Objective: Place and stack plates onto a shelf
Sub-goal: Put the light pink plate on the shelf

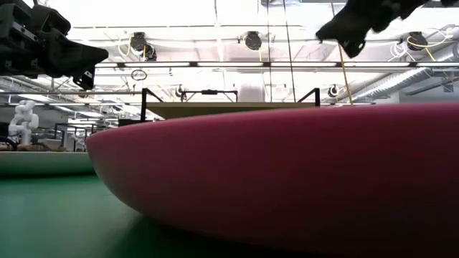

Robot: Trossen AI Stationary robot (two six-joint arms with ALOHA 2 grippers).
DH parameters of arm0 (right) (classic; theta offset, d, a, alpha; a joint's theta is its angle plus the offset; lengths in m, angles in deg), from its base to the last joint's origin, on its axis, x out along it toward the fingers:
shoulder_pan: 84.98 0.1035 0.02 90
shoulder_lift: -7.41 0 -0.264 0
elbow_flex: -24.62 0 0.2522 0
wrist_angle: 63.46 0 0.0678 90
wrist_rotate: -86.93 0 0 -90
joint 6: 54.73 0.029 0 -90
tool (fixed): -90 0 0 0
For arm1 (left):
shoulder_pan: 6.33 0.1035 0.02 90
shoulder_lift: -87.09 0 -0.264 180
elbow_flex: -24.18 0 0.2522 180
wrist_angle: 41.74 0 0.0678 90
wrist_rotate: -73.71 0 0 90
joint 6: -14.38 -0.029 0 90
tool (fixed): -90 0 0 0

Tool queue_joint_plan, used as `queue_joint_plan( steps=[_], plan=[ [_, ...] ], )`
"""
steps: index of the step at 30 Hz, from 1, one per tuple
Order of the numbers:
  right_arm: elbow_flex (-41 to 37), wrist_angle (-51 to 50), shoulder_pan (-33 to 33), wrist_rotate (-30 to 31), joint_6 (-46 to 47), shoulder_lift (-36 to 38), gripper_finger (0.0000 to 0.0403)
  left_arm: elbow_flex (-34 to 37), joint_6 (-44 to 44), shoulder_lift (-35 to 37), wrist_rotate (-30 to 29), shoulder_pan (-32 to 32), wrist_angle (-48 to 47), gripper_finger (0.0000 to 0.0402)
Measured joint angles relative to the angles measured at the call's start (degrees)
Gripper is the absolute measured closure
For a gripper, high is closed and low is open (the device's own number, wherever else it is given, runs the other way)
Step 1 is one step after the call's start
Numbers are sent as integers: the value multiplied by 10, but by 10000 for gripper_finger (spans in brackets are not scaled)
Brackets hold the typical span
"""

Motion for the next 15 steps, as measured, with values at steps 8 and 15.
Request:
queue_joint_plan(
  steps=[8,15],
  plan=[
    [90,-67,89,-54,77,-4,403,0,0,0,0,0,0,394],
    [153,-327,127,90,184,-32,403,0,0,0,0,0,0,394]
  ],
)
